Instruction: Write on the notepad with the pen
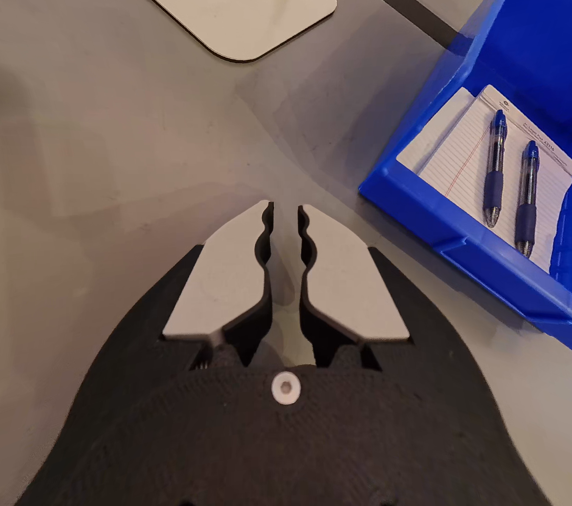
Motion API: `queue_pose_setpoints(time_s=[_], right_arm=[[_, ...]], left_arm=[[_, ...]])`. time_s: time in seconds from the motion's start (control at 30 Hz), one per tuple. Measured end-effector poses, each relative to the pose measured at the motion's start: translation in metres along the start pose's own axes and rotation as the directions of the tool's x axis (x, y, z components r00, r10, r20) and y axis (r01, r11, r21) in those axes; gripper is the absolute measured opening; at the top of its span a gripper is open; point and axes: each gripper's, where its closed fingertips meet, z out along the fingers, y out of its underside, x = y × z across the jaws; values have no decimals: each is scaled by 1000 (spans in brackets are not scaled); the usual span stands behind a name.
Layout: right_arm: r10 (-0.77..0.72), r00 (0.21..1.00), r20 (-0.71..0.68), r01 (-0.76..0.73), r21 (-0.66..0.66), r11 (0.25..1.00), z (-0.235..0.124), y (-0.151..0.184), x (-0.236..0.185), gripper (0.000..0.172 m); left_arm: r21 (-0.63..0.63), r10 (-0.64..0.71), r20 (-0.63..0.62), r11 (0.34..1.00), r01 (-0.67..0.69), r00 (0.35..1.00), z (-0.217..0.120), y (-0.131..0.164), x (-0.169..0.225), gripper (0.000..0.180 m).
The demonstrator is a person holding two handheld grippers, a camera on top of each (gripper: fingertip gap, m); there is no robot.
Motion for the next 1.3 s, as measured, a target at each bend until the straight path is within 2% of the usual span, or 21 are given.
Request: queue_pose_setpoints(time_s=[0.53,0.67,0.73,0.83,1.0,1.2,1.3], right_arm=[[11,998,-60,-11,9,1000,0,0,12,32],[16,996,-91,-10,66,998,-9,-9,20,37],[45,993,-108,-30,129,991,-19,-18,27,38],[99,988,-116,-81,151,985,-28,-19,42,43],[153,960,-233,-102,218,971,-58,-31,84,62],[255,887,-385,-178,225,958,-94,-33,175,84],[334,853,-401,-264,222,939,-97,-22,221,93]], left_arm=[[52,-32,12,998,32,999,-15,0,-4,27],[68,-52,29,996,50,998,-18,-1,-9,29],[68,-66,43,996,63,997,-20,1,-13,30],[70,-77,67,995,72,995,-25,4,-19,31],[70,-89,120,994,81,989,-35,10,-30,32],[92,-141,220,988,123,965,-56,18,-53,47],[114,-174,319,983,144,932,-82,18,-78,56]])
